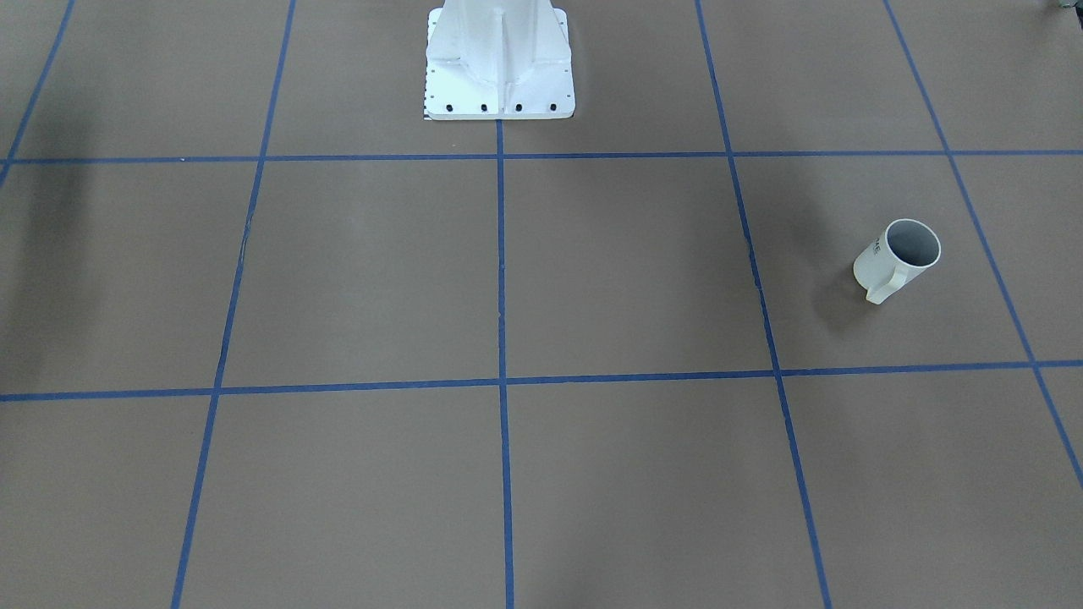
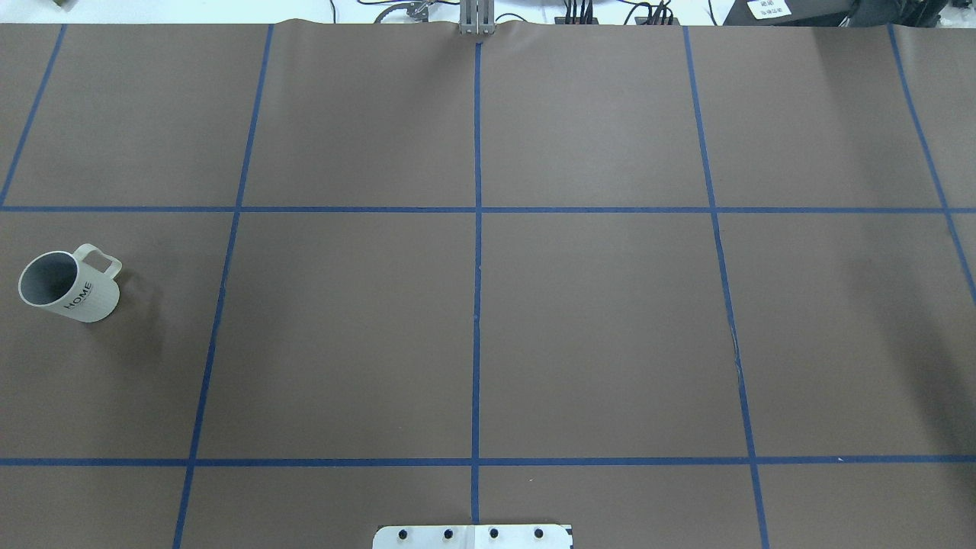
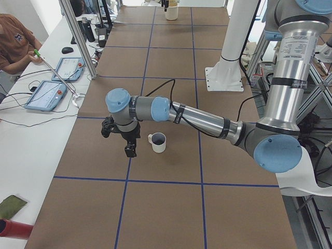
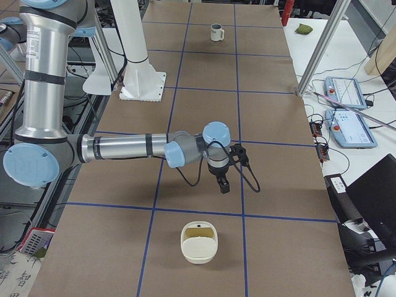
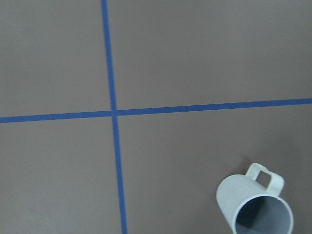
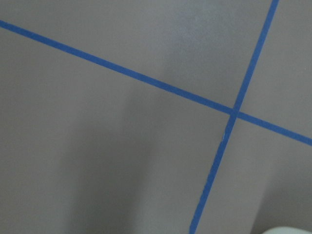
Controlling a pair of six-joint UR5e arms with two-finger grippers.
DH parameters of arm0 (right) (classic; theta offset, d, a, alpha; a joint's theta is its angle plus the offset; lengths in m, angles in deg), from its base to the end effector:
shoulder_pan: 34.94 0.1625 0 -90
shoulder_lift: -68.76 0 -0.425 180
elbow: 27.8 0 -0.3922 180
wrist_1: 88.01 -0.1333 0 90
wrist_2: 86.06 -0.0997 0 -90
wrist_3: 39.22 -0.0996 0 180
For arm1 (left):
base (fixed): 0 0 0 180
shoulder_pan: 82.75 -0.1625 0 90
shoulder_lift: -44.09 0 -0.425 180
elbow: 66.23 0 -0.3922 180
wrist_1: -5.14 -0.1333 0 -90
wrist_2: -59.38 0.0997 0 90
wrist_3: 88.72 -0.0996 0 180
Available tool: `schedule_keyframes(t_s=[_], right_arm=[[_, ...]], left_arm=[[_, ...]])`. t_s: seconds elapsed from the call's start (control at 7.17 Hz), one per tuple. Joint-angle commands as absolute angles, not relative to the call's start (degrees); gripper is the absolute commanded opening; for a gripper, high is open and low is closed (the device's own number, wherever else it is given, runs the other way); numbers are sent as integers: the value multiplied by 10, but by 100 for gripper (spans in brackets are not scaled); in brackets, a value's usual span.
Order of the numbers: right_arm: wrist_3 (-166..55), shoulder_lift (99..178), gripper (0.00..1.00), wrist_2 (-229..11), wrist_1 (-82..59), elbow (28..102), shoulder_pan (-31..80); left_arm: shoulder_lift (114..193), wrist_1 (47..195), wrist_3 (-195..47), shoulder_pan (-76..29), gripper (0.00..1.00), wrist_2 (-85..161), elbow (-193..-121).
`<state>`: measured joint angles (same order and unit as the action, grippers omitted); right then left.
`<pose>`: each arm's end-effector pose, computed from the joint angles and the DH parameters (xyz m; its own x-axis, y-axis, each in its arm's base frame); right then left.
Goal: Left arm hands cup to right arm to dump lemon
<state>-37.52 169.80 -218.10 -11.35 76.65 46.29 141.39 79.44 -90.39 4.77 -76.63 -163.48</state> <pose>0.0007 -0.4321 0.5984 0.6999 -0.3319 0.6324 0.1668 0.9369 0.3071 -0.0386 -0.5341 0.5567 0.6930 0.0447 -0.7196 -0.0635 0.9980 0.0009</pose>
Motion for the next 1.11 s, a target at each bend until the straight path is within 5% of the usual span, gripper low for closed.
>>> schedule_keyframes(t_s=[0.0,0.56,0.98], right_arm=[[-373,1721,100,-2192,-88,793,485],[-274,1648,100,-2191,85,790,514],[-273,1645,100,-2189,77,785,522]], left_arm=[[1387,832,-904,54,100,-768,-1614],[1387,837,-882,53,100,-767,-1611],[1387,863,-883,52,100,-765,-1594]])
